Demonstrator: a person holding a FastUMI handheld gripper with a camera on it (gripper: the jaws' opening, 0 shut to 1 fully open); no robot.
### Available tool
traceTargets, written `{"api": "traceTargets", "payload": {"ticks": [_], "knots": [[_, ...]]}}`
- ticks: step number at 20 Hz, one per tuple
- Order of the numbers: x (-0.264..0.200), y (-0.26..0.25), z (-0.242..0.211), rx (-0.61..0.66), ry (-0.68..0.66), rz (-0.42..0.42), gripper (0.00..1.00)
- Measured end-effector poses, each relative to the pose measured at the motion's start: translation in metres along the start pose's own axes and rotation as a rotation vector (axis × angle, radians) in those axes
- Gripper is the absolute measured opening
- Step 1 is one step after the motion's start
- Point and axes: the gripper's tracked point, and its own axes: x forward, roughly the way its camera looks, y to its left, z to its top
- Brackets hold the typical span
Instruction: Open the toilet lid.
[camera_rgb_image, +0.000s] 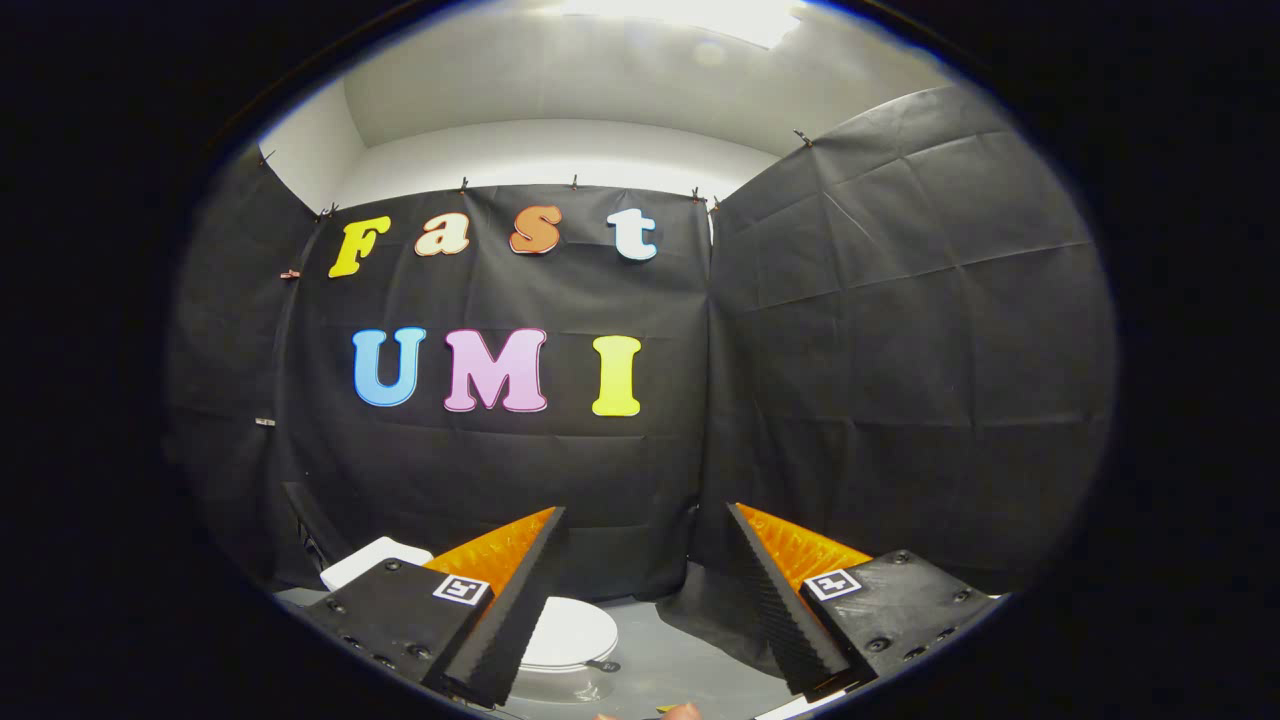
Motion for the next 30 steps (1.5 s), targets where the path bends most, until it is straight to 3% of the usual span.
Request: {"api": "traceTargets", "payload": {"ticks": [11,19,30], "knots": [[0.021,0.039,-0.025,-0.037,0.021,0.074,0.98],[0.067,0.068,-0.102,-0.043,0.027,0.111,0.98],[0.131,0.062,-0.224,-0.022,0.021,0.141,0.98]]}}
